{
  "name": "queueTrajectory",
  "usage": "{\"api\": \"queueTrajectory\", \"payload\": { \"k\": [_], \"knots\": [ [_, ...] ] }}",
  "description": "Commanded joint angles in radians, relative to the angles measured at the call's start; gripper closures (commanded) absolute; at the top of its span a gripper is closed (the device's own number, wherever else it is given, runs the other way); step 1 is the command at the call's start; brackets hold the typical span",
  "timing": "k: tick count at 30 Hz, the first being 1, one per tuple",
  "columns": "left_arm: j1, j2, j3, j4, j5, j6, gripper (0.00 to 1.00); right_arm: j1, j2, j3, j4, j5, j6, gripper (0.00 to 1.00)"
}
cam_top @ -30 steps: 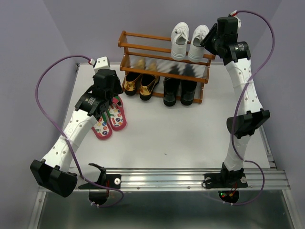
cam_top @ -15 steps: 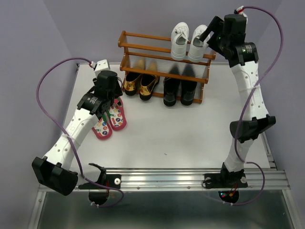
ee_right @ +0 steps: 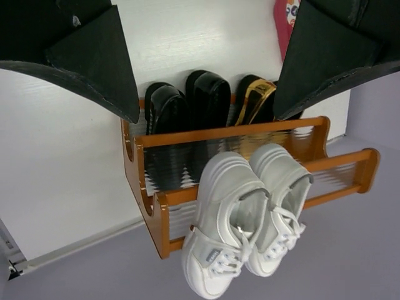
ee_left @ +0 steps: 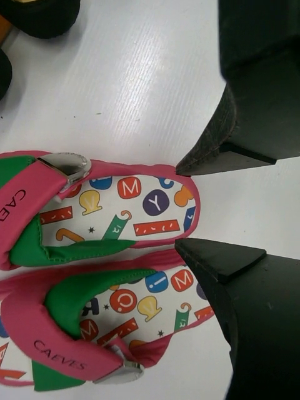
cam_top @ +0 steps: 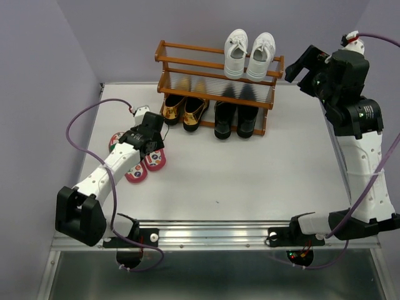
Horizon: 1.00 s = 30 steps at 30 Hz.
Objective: Place and organize the shoes onto the shoe shelf
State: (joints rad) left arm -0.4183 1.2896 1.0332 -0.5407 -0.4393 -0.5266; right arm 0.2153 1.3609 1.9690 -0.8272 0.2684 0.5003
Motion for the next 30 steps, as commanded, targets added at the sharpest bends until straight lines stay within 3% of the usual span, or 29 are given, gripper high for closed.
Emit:
{"api": "queueTrajectory", "payload": {
  "k": [1, 6, 7, 12, 21, 23, 24, 28, 30],
  "knots": [
    [0.015, 0.085, 0.011, 0.117, 0.036, -0.016, 0.44, -0.002, -0.058, -0.108, 0.034, 0.008, -0.031, 0.08],
    [0.032, 0.183, 0.047, 0.191, 0.051, -0.024, 0.41, -0.002, -0.115, -0.247, 0.019, -0.015, -0.019, 0.07],
    [0.035, 0.212, 0.047, 0.200, 0.051, -0.024, 0.32, -0.002, -0.124, -0.268, 0.020, -0.020, -0.014, 0.07],
    [0.065, 0.263, 0.028, 0.274, 0.054, -0.036, 0.29, -0.002, -0.169, -0.352, 0.017, -0.051, 0.000, 0.07],
    [0.096, 0.355, 0.025, 0.387, 0.033, -0.027, 0.43, -0.002, -0.210, -0.424, 0.004, -0.061, 0.018, 0.07],
    [0.098, 0.367, 0.030, 0.390, 0.033, -0.032, 0.53, -0.002, -0.215, -0.429, -0.003, -0.064, 0.021, 0.07],
    [0.098, 0.364, 0.025, 0.392, 0.033, -0.042, 0.66, -0.002, -0.217, -0.432, -0.009, -0.063, 0.024, 0.07],
    [0.096, 0.277, -0.001, 0.397, 0.016, -0.055, 1.00, -0.002, -0.233, -0.449, -0.021, -0.052, 0.030, 0.07],
    [0.095, 0.228, -0.008, 0.369, -0.004, -0.047, 1.00, -0.002, -0.238, -0.456, -0.029, -0.051, 0.030, 0.08]
  ]
}}
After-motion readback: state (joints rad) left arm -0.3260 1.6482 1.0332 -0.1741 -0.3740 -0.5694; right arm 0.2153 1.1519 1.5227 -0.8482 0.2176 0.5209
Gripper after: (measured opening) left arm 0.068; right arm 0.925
